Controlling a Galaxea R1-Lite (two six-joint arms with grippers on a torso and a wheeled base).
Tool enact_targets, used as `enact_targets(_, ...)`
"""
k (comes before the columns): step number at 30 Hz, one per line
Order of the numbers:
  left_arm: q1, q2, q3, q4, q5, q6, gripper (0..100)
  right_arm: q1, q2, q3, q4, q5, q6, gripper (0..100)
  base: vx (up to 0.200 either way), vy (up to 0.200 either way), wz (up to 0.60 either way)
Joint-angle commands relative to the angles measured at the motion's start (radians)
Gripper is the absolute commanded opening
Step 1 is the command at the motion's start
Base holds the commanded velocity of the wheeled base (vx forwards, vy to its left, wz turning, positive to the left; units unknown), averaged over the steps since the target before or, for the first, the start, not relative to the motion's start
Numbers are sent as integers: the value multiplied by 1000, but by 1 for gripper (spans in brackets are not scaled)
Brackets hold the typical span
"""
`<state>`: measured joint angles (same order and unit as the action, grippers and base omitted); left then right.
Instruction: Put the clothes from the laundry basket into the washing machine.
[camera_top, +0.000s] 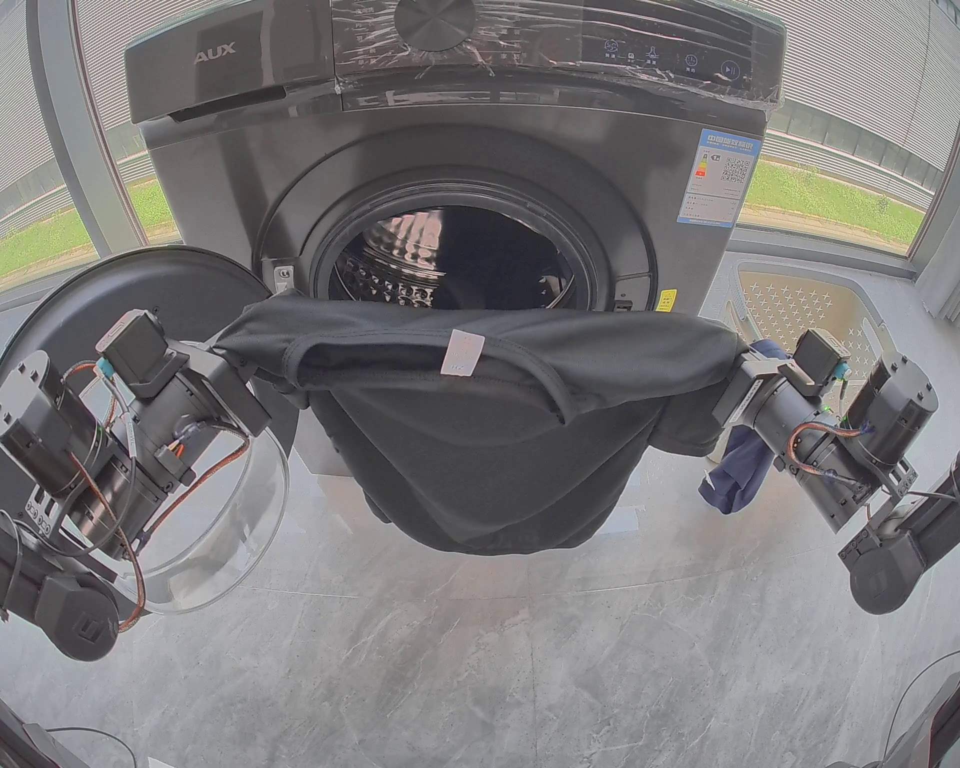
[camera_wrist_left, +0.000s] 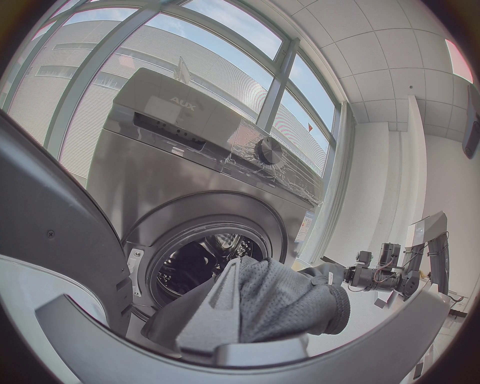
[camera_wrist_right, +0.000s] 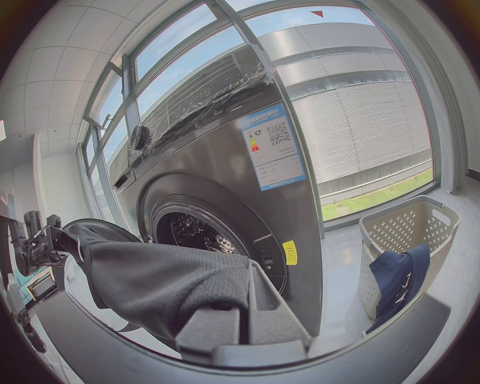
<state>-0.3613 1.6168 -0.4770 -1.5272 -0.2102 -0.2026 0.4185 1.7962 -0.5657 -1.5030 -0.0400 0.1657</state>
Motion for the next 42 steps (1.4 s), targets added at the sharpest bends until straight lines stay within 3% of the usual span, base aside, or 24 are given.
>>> enact_targets(1,1,-9,0,-1,0,-1,0,-14,-1,-5,0,0,-2,0,0,0,0)
enact_targets(21,-7,6,17,2,-1,2,0,-20,-12,-8,1,2,-3,0,0,0,0)
enact_targets(25,-45,25,29,4,-1,2,0,-3,-6,-6,1,0,-2,0,0,0,0)
enact_targets(30,-100,86,12,6,2,28,0,49,29,40,0,2,-2,0,0,0,0)
enact_targets(34,-131,126,-25,15,35,37,0,83,40,67,0,3,-2,0,0,0,0)
enact_targets(35,-137,132,-31,15,43,38,0,94,42,83,0,3,-2,100,0,0,0)
enact_targets(39,-143,133,-80,18,46,38,0,175,103,133,1,2,3,100,0,0,0)
enact_targets(42,-143,127,-86,18,48,38,0,192,170,164,1,2,-8,100,0,0,0)
